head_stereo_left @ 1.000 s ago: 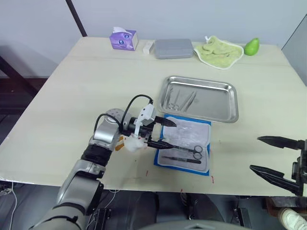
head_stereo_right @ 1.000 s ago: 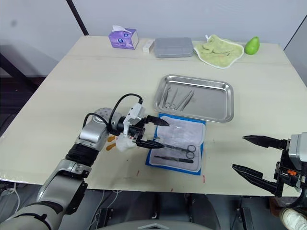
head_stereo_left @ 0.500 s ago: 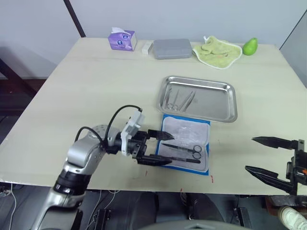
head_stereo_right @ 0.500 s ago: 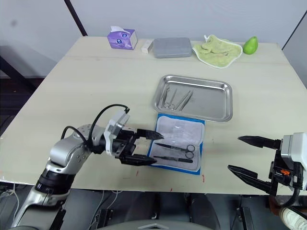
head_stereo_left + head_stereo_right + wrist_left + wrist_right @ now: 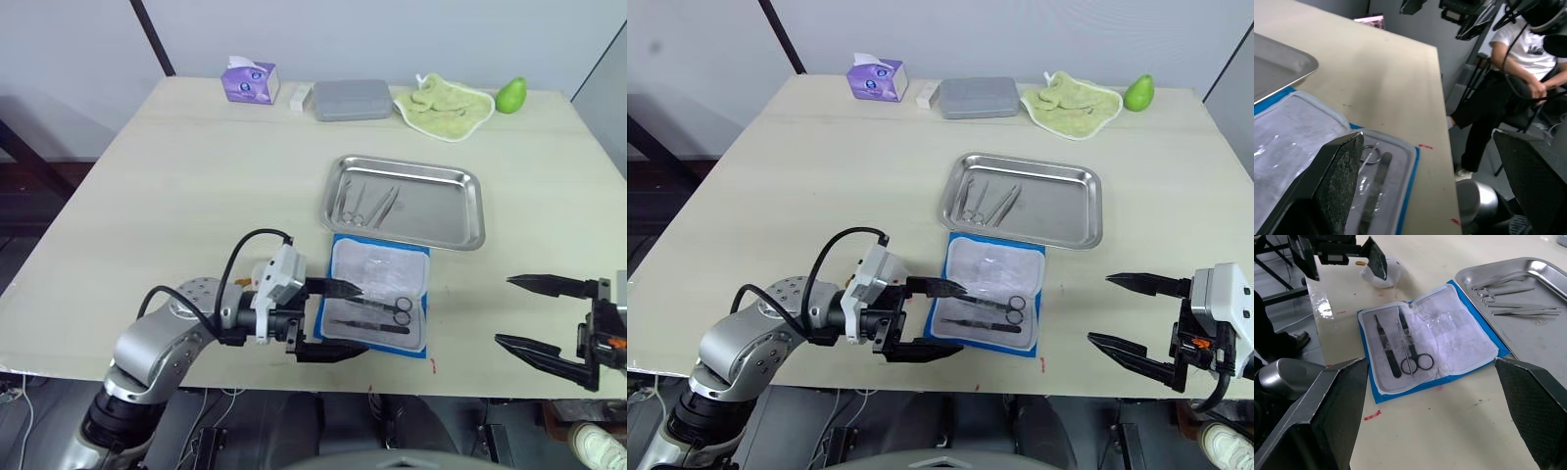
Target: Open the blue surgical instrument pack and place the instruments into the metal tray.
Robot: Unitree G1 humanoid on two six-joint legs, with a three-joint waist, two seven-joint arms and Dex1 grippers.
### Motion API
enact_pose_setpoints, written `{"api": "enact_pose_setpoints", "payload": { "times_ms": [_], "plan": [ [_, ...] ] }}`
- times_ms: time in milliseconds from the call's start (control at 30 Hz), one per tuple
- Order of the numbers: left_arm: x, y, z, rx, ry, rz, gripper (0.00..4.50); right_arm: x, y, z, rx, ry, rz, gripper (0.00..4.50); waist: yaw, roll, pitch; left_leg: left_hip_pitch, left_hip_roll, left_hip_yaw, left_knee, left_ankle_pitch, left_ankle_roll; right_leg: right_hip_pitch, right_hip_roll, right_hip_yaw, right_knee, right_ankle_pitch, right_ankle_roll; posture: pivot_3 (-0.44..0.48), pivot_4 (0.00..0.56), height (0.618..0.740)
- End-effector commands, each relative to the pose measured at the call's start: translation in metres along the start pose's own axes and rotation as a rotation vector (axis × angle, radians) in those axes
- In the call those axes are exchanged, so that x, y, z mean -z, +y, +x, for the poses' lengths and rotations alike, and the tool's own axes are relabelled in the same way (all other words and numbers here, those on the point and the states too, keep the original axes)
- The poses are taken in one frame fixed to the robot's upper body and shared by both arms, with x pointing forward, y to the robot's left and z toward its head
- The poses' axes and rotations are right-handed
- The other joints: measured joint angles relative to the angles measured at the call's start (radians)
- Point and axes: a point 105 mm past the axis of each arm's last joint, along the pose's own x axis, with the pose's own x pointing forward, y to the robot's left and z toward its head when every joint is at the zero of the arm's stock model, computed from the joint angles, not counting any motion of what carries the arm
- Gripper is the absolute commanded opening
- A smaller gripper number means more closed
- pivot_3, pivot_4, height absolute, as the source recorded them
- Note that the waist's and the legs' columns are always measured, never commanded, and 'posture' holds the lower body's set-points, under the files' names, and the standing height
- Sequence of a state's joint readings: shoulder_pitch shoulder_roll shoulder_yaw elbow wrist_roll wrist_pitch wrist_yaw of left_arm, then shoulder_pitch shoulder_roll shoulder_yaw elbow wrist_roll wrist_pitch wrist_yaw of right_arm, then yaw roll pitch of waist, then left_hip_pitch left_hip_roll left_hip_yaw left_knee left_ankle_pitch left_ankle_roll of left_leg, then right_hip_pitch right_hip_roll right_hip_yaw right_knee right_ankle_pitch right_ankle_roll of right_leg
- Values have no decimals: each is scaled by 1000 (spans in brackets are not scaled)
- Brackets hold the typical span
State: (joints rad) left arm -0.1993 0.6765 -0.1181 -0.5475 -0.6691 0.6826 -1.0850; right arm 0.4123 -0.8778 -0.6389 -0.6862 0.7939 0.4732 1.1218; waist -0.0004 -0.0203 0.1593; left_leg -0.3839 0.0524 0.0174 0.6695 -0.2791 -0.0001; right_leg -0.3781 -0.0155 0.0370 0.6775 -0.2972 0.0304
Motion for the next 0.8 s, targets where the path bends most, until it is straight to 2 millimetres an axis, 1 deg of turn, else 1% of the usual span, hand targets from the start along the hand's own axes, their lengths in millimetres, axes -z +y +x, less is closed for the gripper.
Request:
{"api": "enact_pose_setpoints", "payload": {
  "times_ms": [33,67,100,200,233,300,367,433,600,733,800],
  "plan": [
    [-1,4,6,14,46,83,4470,-4,0,1,2,-11,-24,4500,1,0,0,0,0,0,0,0,0,0,0,0,0,0,0,0,150,740],
    [3,9,6,12,64,89,4470,-4,0,1,3,-11,-24,4500,2,0,0,0,0,0,0,0,0,0,0,0,0,0,0,0,150,740],
    [10,24,5,-4,82,87,4470,-4,1,1,4,-11,-25,4500,2,0,0,0,0,1,0,0,0,0,0,0,0,0,0,0,150,740],
    [27,57,-1,-19,109,74,4470,-3,1,1,6,-11,-26,4500,6,0,0,1,-2,3,0,0,0,0,1,-2,0,0,0,0,150,740],
    [30,67,-5,-20,107,73,4470,-3,1,1,8,-12,-27,4500,9,0,0,1,-2,3,0,0,0,0,1,-2,0,0,0,0,150,740],
    [34,81,-10,-14,99,78,4470,-3,1,2,10,-12,-27,4500,8,0,0,0,-3,4,0,0,0,0,1,-3,0,0,0,0,150,740],
    [39,86,-16,-4,97,82,4470,-2,1,2,11,-12,-27,4500,9,0,0,-1,-3,3,0,0,0,-1,1,-2,-1,0,0,0,150,740],
    [47,84,-22,26,102,91,4470,-2,1,1,13,-12,-26,4500,8,0,0,-2,-3,3,0,0,1,-1,1,-2,-1,-1,1,0,150,740],
    [60,79,-23,63,121,120,4470,-1,0,1,12,-13,-28,4500,9,0,0,0,-3,2,0,-1,1,0,0,-2,0,-1,1,0,150,740],
    [71,89,-25,18,198,159,4470,0,0,1,10,-13,-30,4500,9,1,-1,1,-3,2,0,-1,1,0,1,-1,1,-1,1,0,150,740],
    [74,93,-25,13,219,170,4470,0,0,1,10,-13,-31,4500,11,1,-1,1,-3,3,0,-1,1,0,1,-1,1,-1,1,0,150,740]
  ]
}}
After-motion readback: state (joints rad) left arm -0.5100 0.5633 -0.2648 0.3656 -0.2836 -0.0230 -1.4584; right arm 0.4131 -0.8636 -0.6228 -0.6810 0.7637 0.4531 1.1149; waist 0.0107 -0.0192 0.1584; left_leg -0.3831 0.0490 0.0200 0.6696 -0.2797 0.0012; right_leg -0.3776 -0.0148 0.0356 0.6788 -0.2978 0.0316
